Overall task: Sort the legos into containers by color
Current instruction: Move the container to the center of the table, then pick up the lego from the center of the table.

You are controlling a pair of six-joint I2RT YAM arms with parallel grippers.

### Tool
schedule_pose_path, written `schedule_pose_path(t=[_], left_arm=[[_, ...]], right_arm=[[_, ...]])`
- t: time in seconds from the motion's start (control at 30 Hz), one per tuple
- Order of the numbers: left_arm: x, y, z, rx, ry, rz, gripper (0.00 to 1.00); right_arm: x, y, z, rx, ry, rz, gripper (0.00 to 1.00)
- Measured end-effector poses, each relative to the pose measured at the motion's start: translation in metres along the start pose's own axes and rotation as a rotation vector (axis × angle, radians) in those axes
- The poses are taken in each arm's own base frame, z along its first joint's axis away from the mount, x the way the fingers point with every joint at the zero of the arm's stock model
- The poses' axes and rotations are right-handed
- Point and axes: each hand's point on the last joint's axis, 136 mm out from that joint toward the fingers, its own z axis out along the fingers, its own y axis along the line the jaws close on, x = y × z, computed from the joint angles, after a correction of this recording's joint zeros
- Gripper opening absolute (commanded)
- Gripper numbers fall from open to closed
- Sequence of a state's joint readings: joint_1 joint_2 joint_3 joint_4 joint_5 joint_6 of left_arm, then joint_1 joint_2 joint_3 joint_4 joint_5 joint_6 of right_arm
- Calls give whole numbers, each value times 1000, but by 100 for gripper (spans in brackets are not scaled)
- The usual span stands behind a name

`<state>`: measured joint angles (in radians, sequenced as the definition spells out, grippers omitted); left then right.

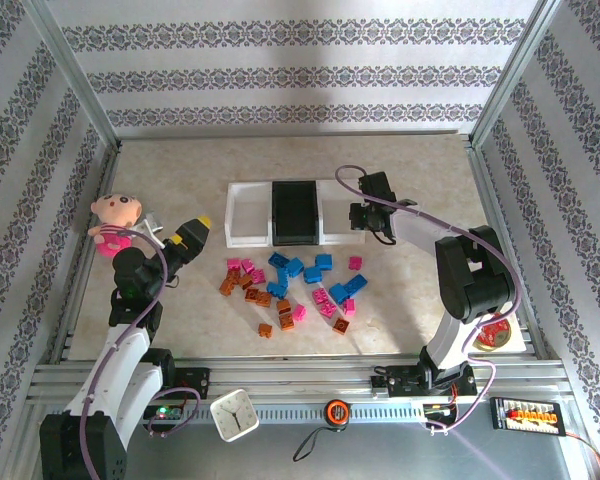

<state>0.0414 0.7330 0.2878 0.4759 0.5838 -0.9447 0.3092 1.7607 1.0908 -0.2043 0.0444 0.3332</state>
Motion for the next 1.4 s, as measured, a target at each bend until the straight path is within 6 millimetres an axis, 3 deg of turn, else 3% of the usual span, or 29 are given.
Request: schedule_pose_path(t=[0.1, 0.23, 0.37, 0.47, 0.57, 0.67, 0.8, 1.0, 1.13, 1.4], left_arm=[[2, 0, -1, -2, 6, -3, 99], [3, -1, -2, 0, 13, -4, 99], [4, -2, -2, 3, 16, -4, 99], [4, -1, -2, 1, 19, -13, 99], [5, 0, -3, -1, 19, -30, 99], [8, 4, -4, -11, 20, -57, 99], [16, 16, -5, -33, 31, -98, 99], [16, 9, -8, -6, 22, -100, 99], [11, 0, -13, 23, 0, -81, 99], [4, -8, -21, 33, -50, -63, 99]], right_arm=[[-1, -2, 1, 8, 4, 3, 28], [-3, -2, 1, 7, 1, 8, 62], [-8, -1, -5, -2, -21, 19, 73], [-10, 1, -30, -21, -73, 38, 80], [-1, 5, -64, -45, -135, 67, 80], [25, 9, -76, -58, -139, 87, 80], [74, 2, -63, -22, -37, 102, 78], [108, 7, -46, -7, 27, 97, 70], [115, 13, -37, -12, 46, 88, 63], [121, 20, -29, -24, 56, 84, 31]])
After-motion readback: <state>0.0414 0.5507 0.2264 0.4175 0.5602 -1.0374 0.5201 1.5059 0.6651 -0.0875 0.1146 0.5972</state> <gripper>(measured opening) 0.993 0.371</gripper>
